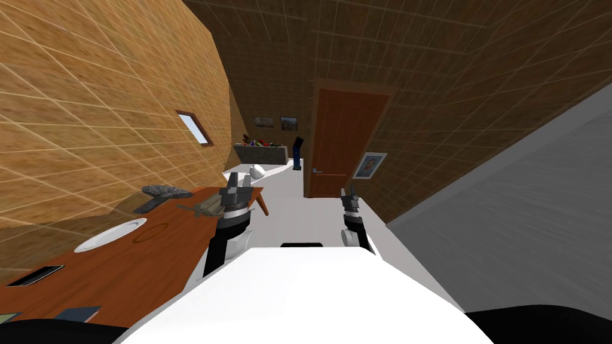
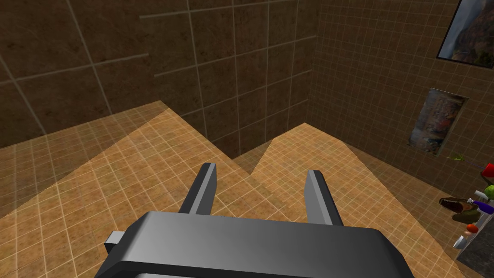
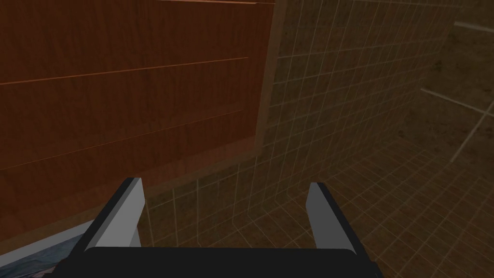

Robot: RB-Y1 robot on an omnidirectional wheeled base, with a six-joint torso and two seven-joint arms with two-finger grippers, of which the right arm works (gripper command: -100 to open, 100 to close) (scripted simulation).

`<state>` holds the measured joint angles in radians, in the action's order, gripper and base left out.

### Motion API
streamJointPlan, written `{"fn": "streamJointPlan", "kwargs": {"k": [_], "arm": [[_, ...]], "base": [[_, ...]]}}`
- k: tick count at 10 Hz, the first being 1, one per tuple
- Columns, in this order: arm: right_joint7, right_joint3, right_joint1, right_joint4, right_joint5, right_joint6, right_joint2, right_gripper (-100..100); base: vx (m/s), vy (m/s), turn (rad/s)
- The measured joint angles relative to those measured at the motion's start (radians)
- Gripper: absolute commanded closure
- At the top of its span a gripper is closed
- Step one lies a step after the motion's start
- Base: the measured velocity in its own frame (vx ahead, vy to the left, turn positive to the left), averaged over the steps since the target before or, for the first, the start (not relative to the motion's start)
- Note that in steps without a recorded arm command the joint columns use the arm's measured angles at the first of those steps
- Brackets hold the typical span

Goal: Pull the door open

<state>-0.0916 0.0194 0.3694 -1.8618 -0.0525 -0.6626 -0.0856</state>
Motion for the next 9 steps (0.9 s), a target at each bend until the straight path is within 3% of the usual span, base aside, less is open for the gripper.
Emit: {"fn": "streamJointPlan", "kwargs": {"k": [5,9], "arm": [[-0.011,0.014,-0.059,0.145,0.007,-0.021,-0.015,-100],[-0.018,0.024,-0.096,0.228,0.011,-0.027,-0.025,-100]], "base": [[0.103,0.010,0.026],[0.066,-0.001,0.017]]}}
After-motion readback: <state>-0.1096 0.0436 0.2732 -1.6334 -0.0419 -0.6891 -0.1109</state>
